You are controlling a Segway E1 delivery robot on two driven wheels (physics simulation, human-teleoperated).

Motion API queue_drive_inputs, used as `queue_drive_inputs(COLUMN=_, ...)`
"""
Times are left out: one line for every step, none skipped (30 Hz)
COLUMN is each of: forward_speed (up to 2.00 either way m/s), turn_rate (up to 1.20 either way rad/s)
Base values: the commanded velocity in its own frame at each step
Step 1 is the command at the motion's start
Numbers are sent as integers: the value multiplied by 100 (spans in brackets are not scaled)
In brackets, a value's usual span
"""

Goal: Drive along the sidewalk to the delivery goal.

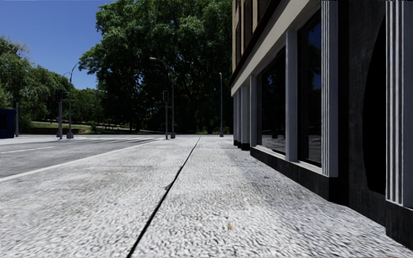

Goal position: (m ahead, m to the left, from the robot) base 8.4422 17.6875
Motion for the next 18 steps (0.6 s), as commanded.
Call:
queue_drive_inputs(forward_speed=200, turn_rate=0)
queue_drive_inputs(forward_speed=200, turn_rate=0)
queue_drive_inputs(forward_speed=200, turn_rate=0)
queue_drive_inputs(forward_speed=200, turn_rate=0)
queue_drive_inputs(forward_speed=200, turn_rate=0)
queue_drive_inputs(forward_speed=200, turn_rate=0)
queue_drive_inputs(forward_speed=200, turn_rate=0)
queue_drive_inputs(forward_speed=200, turn_rate=0)
queue_drive_inputs(forward_speed=200, turn_rate=0)
queue_drive_inputs(forward_speed=200, turn_rate=0)
queue_drive_inputs(forward_speed=200, turn_rate=0)
queue_drive_inputs(forward_speed=200, turn_rate=0)
queue_drive_inputs(forward_speed=200, turn_rate=0)
queue_drive_inputs(forward_speed=200, turn_rate=0)
queue_drive_inputs(forward_speed=200, turn_rate=0)
queue_drive_inputs(forward_speed=200, turn_rate=0)
queue_drive_inputs(forward_speed=200, turn_rate=0)
queue_drive_inputs(forward_speed=200, turn_rate=0)
